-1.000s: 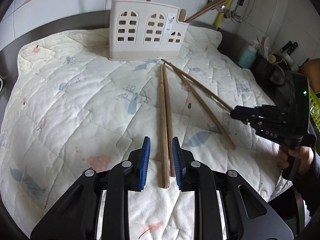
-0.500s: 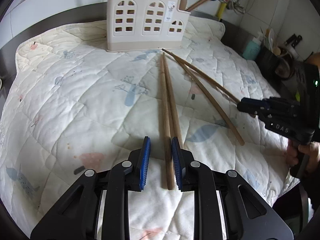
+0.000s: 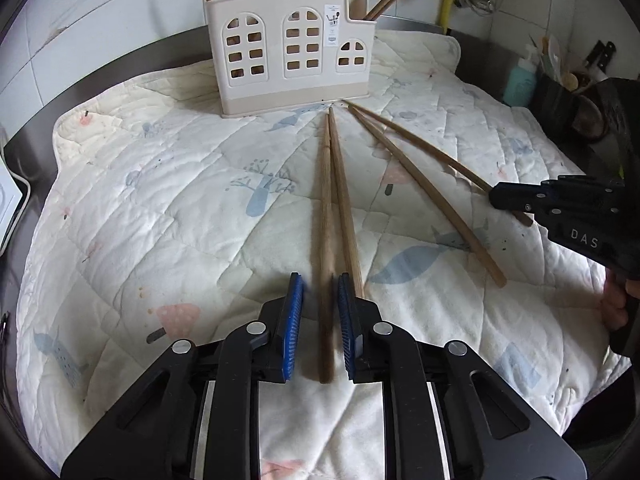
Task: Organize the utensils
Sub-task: 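Lower the right tool onto another chopstick and close it, then lift both held chopsticks up over the white holder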
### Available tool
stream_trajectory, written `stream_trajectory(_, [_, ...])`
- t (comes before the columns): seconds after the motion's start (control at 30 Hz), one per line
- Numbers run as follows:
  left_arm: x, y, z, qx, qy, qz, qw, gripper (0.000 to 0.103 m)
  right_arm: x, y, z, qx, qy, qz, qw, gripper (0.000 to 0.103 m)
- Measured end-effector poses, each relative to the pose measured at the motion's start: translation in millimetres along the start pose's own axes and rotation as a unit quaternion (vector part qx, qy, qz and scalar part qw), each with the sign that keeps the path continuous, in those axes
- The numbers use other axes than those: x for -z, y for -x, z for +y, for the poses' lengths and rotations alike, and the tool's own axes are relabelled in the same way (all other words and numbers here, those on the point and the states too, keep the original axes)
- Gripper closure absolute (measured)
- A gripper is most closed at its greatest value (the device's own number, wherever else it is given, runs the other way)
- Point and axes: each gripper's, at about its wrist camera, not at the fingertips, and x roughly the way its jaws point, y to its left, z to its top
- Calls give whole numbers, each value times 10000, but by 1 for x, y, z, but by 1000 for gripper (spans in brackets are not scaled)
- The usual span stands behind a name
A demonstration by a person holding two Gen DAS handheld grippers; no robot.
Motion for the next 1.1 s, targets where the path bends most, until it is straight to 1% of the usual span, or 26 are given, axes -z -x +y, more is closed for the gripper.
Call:
stream_trajectory(0.17, [0, 0, 2, 30, 68, -16, 10000, 84, 0, -2, 1, -20, 0, 63, 10000, 95])
stream_trajectory(0.2, [1, 0, 2, 22, 65, -23, 10000, 82, 0, -2, 1, -26, -9, 57, 10000, 95])
stream_trajectory(0.3, [1, -1, 1, 16, 40, -31, 10000, 82, 0, -2, 1, -18, -24, 33, 10000, 96])
stream_trajectory(0.37, [1, 0, 3, 79, 63, -38, 9999, 84, 0, 2, 1, -27, -41, -12, 10000, 96])
stream_trajectory(0.43, [0, 2, 8, 110, 140, -44, 9998, 91, -2, 11, 3, -10, -4, -127, 9999, 96])
stream_trajectory(0.5, [-2, 4, 13, 186, 208, -56, 9996, 96, -5, 24, 3, 5, 32, -279, 9996, 96])
stream_trajectory(0.57, [-4, 7, 17, 223, 237, -90, 9994, 96, -13, 43, 2, 16, 62, -499, 9987, 96])
stream_trajectory(0.67, [-6, 14, 21, 196, 173, -221, 9994, 96, -26, 70, 0, 27, 82, -820, 9966, 96])
stream_trajectory(0.77, [-10, 23, 26, 232, 220, -401, 9987, 96, -42, 94, -2, -18, 106, -1088, 9940, 97])
stream_trajectory(0.87, [-15, 36, 33, 261, 285, -650, 9971, 97, -58, 115, -3, -97, 121, -1282, 9916, 97])
stream_trajectory(1.1, [-30, 57, 45, 259, 377, -1171, 9921, 97, -96, 147, -4, -238, 178, -1618, 9864, 97])
